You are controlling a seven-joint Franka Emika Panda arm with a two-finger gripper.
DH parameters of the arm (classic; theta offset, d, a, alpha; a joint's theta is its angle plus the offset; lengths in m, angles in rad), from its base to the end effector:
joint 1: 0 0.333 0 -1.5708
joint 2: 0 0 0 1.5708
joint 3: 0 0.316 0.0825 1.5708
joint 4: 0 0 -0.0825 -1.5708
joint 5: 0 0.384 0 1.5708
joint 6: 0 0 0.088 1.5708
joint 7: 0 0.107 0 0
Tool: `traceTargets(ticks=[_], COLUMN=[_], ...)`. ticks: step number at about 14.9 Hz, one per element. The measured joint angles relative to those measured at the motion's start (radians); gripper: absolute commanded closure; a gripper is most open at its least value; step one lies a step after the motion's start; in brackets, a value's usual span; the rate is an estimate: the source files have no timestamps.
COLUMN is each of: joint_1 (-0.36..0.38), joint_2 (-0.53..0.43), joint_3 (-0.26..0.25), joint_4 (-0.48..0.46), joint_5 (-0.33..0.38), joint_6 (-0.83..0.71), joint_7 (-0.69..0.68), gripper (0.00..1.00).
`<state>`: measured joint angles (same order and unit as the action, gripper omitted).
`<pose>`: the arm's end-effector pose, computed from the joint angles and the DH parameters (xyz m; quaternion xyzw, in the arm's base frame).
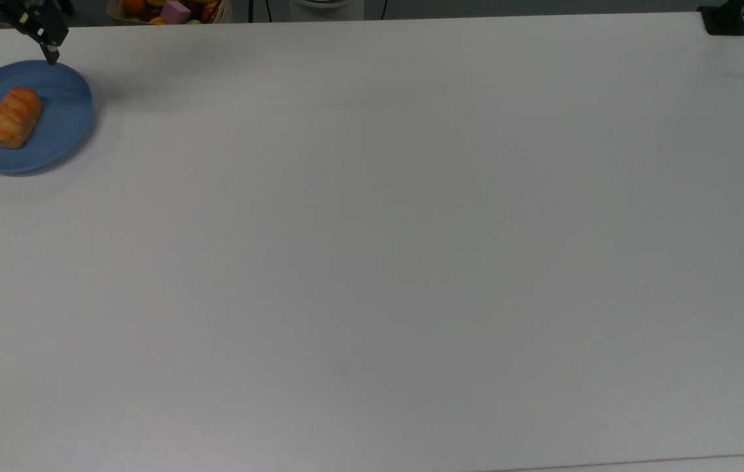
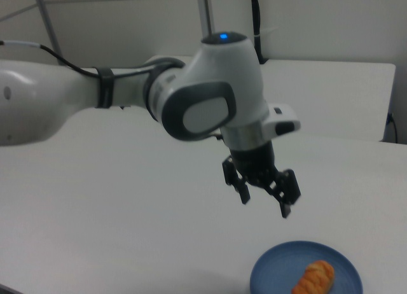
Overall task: Put the bread on the table
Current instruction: 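Move the gripper over the orange bread roll and lower onto it, then close the gripper on the bread roll and lift it off the plate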
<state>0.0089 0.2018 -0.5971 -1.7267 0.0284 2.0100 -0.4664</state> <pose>0.5332 -0.3251 0.4897 0.9957 -0.0580 0.0287 0.0664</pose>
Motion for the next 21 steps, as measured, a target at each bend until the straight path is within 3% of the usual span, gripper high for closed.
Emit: traceTargets(ticks=[9, 16, 21], joint_1=[-0.096, -0.121, -0.121], joint_2=[0.150, 0.246, 0.283], joint_3=[-0.017, -0.017, -0.013], joint_4=[-0.054, -0.055, -0.066], joint_5=[0.084, 0.116, 0.146], joint_6=[0.208, 0.297, 0.359], joint_7=[-0.133, -0.154, -0.154], gripper=[0.00, 0.00, 0.07])
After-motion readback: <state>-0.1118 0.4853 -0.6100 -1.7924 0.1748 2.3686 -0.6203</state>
